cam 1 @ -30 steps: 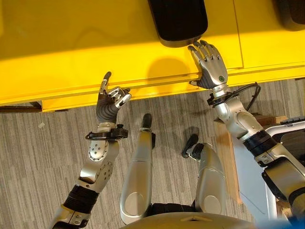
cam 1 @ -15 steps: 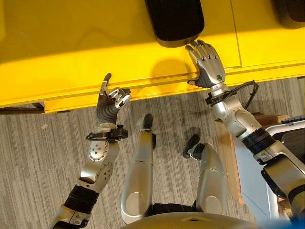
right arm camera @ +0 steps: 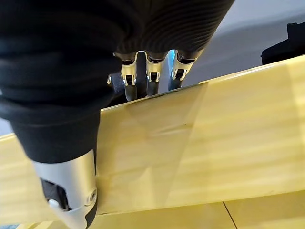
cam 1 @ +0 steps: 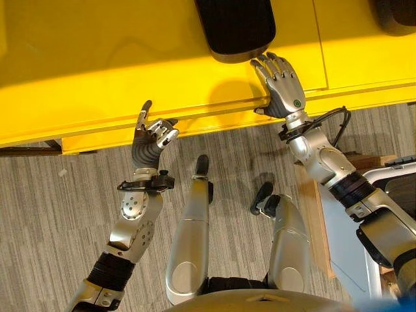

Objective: Move parts from the plastic box to the shelf.

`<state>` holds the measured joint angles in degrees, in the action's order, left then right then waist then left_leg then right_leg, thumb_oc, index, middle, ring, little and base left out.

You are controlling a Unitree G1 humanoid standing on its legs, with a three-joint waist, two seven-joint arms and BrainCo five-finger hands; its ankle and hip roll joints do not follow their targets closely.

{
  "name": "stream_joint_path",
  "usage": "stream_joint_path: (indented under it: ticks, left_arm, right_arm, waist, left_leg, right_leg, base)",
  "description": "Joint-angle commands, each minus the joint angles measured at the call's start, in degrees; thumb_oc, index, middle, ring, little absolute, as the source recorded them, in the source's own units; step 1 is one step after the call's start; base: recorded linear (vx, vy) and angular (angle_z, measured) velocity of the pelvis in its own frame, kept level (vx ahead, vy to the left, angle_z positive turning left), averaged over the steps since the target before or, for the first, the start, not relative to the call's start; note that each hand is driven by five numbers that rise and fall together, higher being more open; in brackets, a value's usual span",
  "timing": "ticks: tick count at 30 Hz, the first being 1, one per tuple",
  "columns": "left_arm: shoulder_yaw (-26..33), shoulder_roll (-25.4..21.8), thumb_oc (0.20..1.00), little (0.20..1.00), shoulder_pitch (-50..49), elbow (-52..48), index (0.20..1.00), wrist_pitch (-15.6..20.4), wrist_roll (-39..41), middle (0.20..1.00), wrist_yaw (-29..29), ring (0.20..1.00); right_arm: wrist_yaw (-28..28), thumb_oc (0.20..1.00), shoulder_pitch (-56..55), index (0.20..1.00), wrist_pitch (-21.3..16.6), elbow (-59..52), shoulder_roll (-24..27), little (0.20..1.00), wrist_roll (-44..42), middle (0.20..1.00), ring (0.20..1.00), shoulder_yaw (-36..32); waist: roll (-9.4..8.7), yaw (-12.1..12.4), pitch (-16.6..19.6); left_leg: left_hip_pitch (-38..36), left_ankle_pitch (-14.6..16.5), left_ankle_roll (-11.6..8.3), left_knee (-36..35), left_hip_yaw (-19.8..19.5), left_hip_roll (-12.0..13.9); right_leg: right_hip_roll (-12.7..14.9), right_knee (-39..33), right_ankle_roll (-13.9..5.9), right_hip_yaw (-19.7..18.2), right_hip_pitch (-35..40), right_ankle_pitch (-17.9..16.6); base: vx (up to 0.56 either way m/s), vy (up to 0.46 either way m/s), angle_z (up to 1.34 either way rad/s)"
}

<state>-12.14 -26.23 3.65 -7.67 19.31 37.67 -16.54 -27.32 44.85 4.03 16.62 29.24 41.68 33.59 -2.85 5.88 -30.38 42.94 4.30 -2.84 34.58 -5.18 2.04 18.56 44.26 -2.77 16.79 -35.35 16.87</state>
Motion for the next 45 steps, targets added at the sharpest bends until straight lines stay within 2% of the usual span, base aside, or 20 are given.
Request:
stream_joint_path:
  ticks: [1,27,44,45]
  left_arm:
    - [-2.5,0.6,1.000,1.000,-0.6,-1.7,1.000,0.7,0.6,1.000,0.4,1.000]
    - [-2.8,-0.2,1.000,1.000,-0.9,-1.9,1.000,1.1,1.2,1.000,0.4,1.000]
    - [-2.8,-0.6,1.000,1.000,-1.2,-1.4,1.000,1.0,1.6,1.000,0.6,1.000]
    - [-2.8,-0.7,1.000,1.000,-1.3,-1.3,1.000,1.0,1.6,1.000,0.6,1.000]
  right_arm:
    - [1.8,1.000,10.8,1.000,-0.8,4.5,-5.2,1.000,-4.2,1.000,1.000,0.7]
    - [2.3,1.000,16.1,1.000,-1.0,6.6,-8.0,1.000,-5.1,1.000,1.000,2.4]
    - [3.8,1.000,20.1,1.000,-1.0,10.8,-12.4,1.000,-6.2,1.000,1.000,5.0]
    - [4.1,1.000,20.6,1.000,-0.8,11.3,-12.8,1.000,-6.1,1.000,1.000,5.4]
  waist:
    - [1.30,3.6,0.6]
    - [1.33,4.8,0.6]
    - [1.30,6.1,0.6]
    - [1.07,6.2,0.6]
  left_leg:
    - [0.7,3.2,1.80,0.9,0.7,0.0]
    - [0.9,3.1,2.10,1.0,0.5,-0.4]
    - [1.2,3.2,2.27,1.1,0.3,-0.8]
    - [0.4,4.7,1.96,1.6,0.2,-0.9]
  right_leg:
    - [0.0,-0.8,-1.78,-0.6,3.9,0.9]
    - [0.1,-0.6,-1.92,-0.4,3.9,0.8]
    - [0.2,-0.8,-1.88,-0.2,4.0,0.7]
    - [0.1,-0.7,-2.34,-0.7,4.8,1.7]
  base:
    - [0.00,0.000,0.00]
    - [0.00,0.000,0.00]
    - [0.00,-0.001,0.00]
    - [0.08,-0.014,0.01]
